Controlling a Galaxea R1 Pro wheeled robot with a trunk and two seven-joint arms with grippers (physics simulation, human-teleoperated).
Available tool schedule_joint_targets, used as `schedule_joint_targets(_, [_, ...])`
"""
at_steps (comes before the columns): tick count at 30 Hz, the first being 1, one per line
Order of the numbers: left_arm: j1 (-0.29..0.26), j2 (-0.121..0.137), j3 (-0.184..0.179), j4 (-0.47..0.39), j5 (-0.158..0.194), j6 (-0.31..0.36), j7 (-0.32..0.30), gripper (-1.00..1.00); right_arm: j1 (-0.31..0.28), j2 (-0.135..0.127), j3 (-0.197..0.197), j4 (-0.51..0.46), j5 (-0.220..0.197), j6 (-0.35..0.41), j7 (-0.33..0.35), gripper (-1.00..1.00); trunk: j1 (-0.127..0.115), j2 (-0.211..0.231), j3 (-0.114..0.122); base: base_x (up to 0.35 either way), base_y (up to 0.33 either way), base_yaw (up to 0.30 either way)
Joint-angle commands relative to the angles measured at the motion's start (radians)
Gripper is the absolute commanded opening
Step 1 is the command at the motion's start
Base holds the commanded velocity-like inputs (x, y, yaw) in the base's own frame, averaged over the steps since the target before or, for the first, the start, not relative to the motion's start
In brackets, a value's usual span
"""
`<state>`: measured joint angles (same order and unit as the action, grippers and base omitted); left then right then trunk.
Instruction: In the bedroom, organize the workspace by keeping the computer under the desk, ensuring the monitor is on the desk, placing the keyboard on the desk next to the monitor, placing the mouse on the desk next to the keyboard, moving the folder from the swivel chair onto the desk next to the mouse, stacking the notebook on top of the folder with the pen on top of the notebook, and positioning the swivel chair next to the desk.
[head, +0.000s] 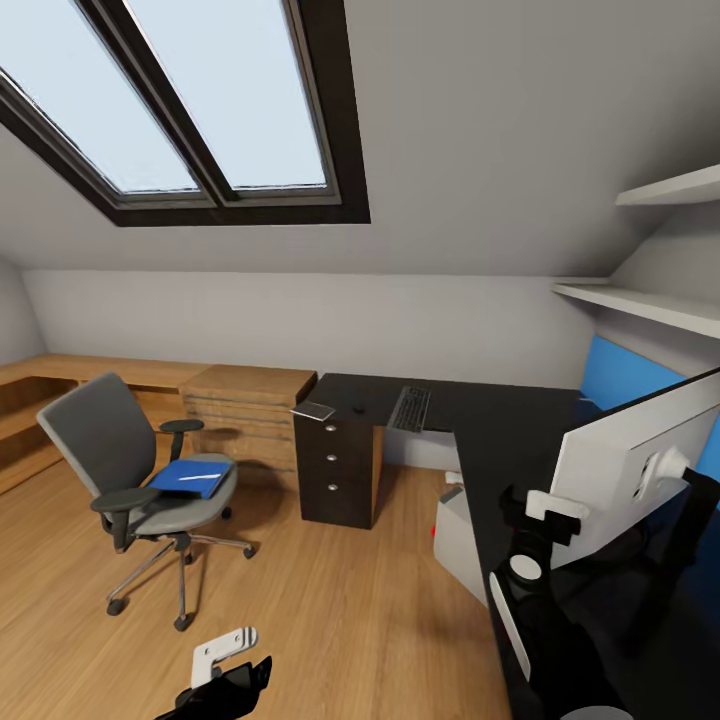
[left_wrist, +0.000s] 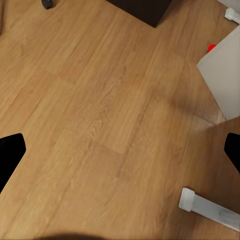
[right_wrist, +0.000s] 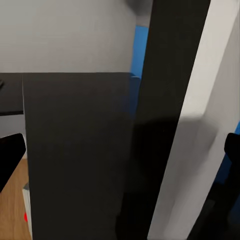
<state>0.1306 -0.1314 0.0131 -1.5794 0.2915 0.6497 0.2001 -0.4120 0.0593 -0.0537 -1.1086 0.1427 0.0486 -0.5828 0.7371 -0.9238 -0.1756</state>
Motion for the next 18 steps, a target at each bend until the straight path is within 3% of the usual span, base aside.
schedule_joint_targets(1, [0.0, -0.001, 0.001, -0.001, 0.011, 0.004, 0.007, 1.0, -0.001, 0.001, -0.002, 0.0, 0.009, 0.006, -0.002, 1.0, 0.0, -0.001, -0.001, 0.006, 0.0, 0.0])
schedule_joint_targets(7, [0.0, -0.001, 0.001, -0.001, 0.011, 0.004, 0.007, 1.0, -0.001, -0.002, -0.021, 0.0, 0.009, 0.007, -0.002, 1.0, 0.0, -0.001, -0.001, 0.002, 0.0, 0.0])
schedule_joint_targets(15, [0.0, -0.001, 0.001, 0.0, 0.011, 0.004, 0.007, 1.0, -0.002, -0.004, -0.087, 0.0, 0.009, 0.01, -0.002, 1.0, 0.0, -0.001, -0.001, 0.0, 0.0, 0.0])
schedule_joint_targets(18, [0.0, -0.001, 0.001, 0.001, 0.011, 0.004, 0.007, 1.0, -0.002, -0.017, -0.106, 0.0, 0.008, 0.011, -0.003, 1.0, 0.0, -0.001, -0.001, 0.0, 0.0, 0.0])
